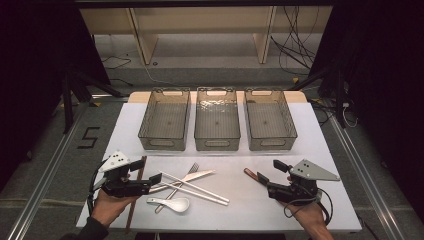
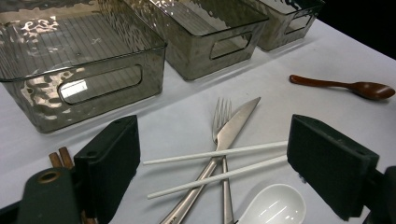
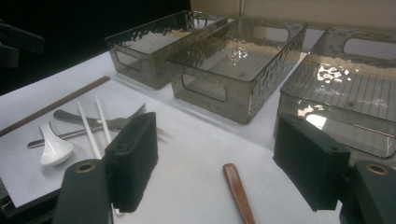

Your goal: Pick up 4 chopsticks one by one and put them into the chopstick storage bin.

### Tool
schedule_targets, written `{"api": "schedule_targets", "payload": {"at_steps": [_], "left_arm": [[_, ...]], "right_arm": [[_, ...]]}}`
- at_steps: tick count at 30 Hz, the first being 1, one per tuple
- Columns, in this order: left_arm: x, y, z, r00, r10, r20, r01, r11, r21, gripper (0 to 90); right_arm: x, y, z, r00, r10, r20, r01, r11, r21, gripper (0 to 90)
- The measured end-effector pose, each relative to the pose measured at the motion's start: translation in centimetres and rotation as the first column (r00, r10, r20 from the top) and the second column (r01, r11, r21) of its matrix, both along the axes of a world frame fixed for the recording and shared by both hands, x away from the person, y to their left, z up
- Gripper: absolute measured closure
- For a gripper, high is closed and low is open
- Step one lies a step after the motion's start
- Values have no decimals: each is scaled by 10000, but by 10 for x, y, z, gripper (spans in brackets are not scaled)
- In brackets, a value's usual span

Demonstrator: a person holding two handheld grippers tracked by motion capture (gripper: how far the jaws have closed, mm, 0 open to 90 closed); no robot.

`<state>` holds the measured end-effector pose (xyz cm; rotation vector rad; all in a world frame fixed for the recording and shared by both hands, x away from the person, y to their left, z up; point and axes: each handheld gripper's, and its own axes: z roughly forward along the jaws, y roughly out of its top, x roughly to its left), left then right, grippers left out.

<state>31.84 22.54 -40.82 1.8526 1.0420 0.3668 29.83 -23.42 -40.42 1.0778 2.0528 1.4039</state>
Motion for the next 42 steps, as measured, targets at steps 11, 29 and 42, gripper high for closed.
{"api": "schedule_targets", "payload": {"at_steps": [11, 29, 42], "left_arm": [[4, 0, 3, 9984, 389, -401, -367, 9979, 537, 169], [29, 11, 9, 9651, 2014, -1675, -1602, 9597, 2308, 194], [53, 28, -12, 8864, 2856, -3642, -1481, 9206, 3614, 223]], "right_arm": [[1, 2, 0, 9998, 42, -172, -44, 9999, -119, 312], [0, 4, 1, 9999, 61, -146, -66, 9994, -343, 313], [1, 7, 0, 9993, 168, -321, -183, 9988, -456, 313]]}}
